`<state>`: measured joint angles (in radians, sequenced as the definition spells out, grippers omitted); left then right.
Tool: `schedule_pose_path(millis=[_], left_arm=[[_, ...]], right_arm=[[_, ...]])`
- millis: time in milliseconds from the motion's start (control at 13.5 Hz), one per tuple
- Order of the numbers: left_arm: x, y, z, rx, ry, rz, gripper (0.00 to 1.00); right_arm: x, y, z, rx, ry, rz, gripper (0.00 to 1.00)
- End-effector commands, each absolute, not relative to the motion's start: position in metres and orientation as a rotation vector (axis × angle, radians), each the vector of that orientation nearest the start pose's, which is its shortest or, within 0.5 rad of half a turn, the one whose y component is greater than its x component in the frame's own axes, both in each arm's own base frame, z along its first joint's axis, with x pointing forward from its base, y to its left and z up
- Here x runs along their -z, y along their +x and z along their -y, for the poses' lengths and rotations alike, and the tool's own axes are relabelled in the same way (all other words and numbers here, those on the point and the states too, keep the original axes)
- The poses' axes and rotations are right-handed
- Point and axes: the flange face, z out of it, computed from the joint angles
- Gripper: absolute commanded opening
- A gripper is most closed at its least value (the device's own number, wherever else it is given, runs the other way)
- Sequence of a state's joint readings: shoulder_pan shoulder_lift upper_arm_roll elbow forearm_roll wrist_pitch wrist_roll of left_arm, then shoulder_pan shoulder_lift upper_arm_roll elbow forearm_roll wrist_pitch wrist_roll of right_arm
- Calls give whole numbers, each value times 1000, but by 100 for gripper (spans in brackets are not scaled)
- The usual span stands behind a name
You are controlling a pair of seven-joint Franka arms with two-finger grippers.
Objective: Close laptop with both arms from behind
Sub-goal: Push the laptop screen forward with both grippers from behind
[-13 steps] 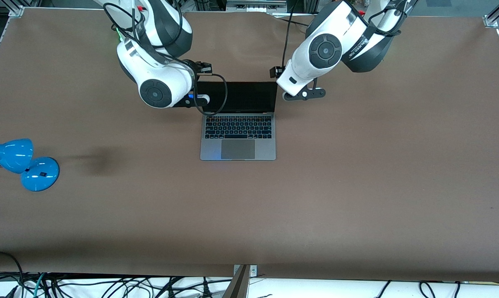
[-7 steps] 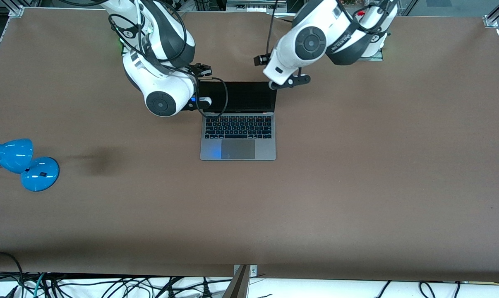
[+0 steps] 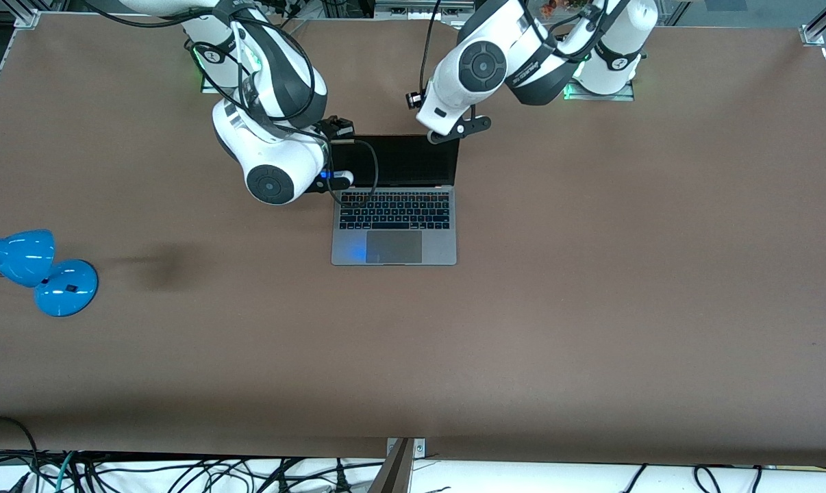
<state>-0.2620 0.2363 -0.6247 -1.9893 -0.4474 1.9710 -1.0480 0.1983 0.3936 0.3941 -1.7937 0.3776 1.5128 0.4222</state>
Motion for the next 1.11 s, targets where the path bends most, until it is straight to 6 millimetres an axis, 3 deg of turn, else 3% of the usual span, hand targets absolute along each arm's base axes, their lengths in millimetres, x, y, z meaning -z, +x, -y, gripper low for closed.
schedule_pose_path(millis=[0,371,743,1040], left_arm=[[-351,350,458,-945,-3038,690,0],[-336,370,452,-913,-3039,689,0],[-323,408,441,-867,-3038,696,0],[-309,436,445,-847,-3043,700,0]], right_arm=[[-332,460,-337,-1125,-2749,119,0],[-335,473,-338,-1028,-2752,97,0],[-341,492,-341,-851,-2757,58,0],[-347,506,-332,-801,-2758,32,0]])
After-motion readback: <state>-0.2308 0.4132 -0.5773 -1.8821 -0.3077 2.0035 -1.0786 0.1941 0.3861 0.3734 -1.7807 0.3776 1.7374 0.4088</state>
